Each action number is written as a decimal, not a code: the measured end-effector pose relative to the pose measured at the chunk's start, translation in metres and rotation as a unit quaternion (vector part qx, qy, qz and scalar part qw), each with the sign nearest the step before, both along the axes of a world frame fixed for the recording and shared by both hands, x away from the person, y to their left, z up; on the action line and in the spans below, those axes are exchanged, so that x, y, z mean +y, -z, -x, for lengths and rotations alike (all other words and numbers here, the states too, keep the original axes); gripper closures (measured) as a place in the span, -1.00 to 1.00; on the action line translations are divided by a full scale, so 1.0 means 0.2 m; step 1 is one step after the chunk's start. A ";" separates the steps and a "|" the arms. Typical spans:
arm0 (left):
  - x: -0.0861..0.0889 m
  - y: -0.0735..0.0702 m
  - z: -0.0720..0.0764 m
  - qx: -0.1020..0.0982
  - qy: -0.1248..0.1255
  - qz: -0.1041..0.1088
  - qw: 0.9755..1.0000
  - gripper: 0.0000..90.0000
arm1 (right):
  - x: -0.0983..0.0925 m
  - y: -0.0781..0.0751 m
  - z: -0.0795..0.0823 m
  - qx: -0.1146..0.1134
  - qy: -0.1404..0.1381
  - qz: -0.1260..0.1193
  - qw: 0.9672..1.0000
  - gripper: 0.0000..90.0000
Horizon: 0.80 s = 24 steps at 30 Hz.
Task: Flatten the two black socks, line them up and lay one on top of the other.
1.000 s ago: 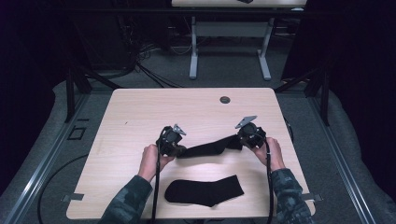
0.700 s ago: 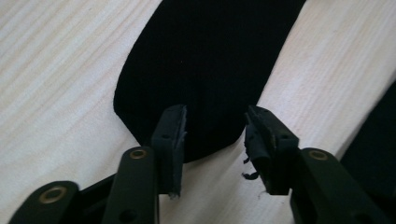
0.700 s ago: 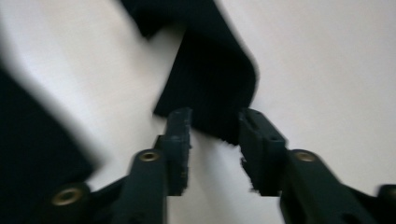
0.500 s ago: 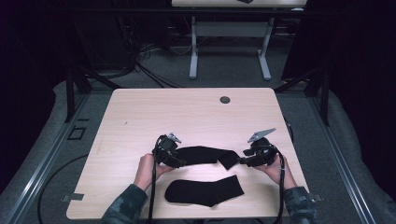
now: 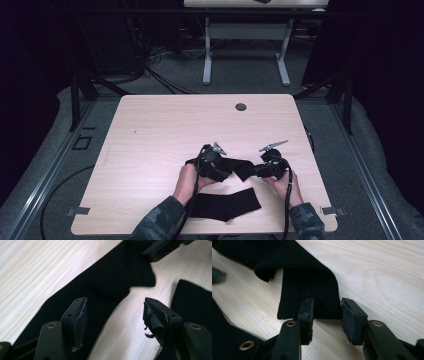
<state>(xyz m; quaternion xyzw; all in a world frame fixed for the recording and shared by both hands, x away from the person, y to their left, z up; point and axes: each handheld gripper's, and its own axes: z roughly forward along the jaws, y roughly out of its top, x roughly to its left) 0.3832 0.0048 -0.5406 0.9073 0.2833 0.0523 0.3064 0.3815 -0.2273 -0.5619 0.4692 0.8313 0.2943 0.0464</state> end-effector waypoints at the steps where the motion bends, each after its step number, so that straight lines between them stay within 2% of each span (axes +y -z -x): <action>1: -0.04 0.00 0.00 -0.004 0.003 -0.008 1.000 -0.21 | 0.00 0.00 0.00 0.003 -0.004 0.000 1.000 0.46; 2: -0.05 0.01 -0.01 -0.004 0.005 -0.008 1.000 -0.21 | 0.01 0.00 0.00 0.000 -0.003 -0.001 1.000 0.49; 3: -0.08 0.01 -0.01 -0.011 0.007 -0.019 1.000 -0.18 | 0.01 0.00 0.00 -0.001 -0.002 -0.001 1.000 0.52; 5: -0.11 0.02 -0.02 -0.019 0.008 -0.025 0.999 0.01 | 0.01 0.00 0.00 0.001 -0.005 0.000 1.000 0.63; 8: -0.13 0.03 -0.04 -0.025 0.008 -0.038 0.999 0.45 | 0.01 0.00 -0.01 0.004 -0.011 -0.002 1.000 0.74; 10: -0.14 0.05 -0.05 -0.027 0.013 -0.047 0.998 0.83 | 0.01 0.00 -0.01 0.004 -0.015 -0.001 1.000 0.79; 11: -0.14 0.05 -0.06 -0.025 0.018 -0.047 0.998 0.92 | 0.01 0.00 -0.01 0.003 -0.016 0.000 1.000 0.80; 12: -0.14 0.06 -0.06 -0.024 0.019 -0.047 0.998 0.94 | 0.02 0.00 -0.01 -0.002 -0.019 0.000 1.000 0.84; 14: -0.13 0.05 -0.07 -0.025 0.027 -0.044 0.998 0.97 | 0.01 -0.01 -0.02 -0.003 -0.029 0.014 0.999 0.87; 15: -0.12 0.04 -0.07 -0.029 0.030 -0.039 0.998 0.97 | 0.02 -0.01 -0.03 -0.011 -0.027 0.018 0.999 0.88; 16: -0.11 0.02 -0.07 -0.038 0.032 -0.035 0.998 0.97 | 0.02 -0.03 -0.04 -0.029 -0.034 0.035 0.998 0.89; 17: -0.09 -0.01 -0.07 -0.037 0.040 -0.020 0.998 0.97 | 0.03 -0.05 -0.05 -0.054 -0.037 0.056 0.996 0.90; 18: -0.08 -0.04 -0.07 -0.043 0.039 -0.013 0.998 0.97 | 0.04 -0.09 -0.07 -0.087 -0.044 0.094 0.991 0.90; 19: -0.06 -0.08 -0.06 -0.054 0.042 -0.003 0.998 0.97 | 0.04 -0.13 -0.08 -0.124 -0.045 0.118 0.984 0.90; 20: -0.05 -0.10 -0.06 -0.050 0.051 0.006 0.997 0.97 | 0.05 -0.18 -0.07 -0.170 -0.054 0.123 0.976 0.89; 22: -0.03 -0.12 -0.04 -0.046 0.065 0.000 0.997 0.97 | 0.05 -0.25 -0.04 -0.219 -0.076 0.122 0.965 0.87; 23: -0.02 -0.10 -0.04 -0.024 0.081 -0.003 0.996 0.97 | 0.04 -0.27 -0.01 -0.222 -0.103 0.113 0.963 0.80; 24: -0.02 -0.08 -0.03 -0.011 0.086 -0.007 0.996 0.95 | 0.03 -0.26 0.02 -0.201 -0.133 0.104 0.965 0.69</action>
